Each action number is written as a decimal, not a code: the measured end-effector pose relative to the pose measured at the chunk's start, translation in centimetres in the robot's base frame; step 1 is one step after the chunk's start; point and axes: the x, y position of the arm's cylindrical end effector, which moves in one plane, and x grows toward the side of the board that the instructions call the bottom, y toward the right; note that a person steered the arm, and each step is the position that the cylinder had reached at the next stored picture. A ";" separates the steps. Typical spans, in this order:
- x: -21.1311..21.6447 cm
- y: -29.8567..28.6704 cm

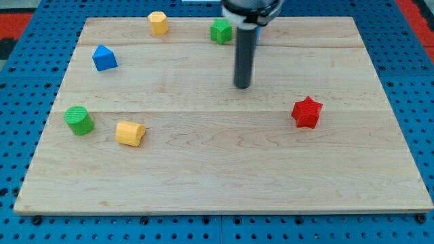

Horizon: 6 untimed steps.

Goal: Move your arm to the vertical bottom of the blue cube

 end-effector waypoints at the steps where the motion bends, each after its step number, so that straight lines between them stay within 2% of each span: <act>1: 5.9 -6.5; 2: 3.3 -3.3; 3: -2.2 6.3; 4: -4.9 1.8; 5: -5.2 -5.5; 6: -1.0 -0.4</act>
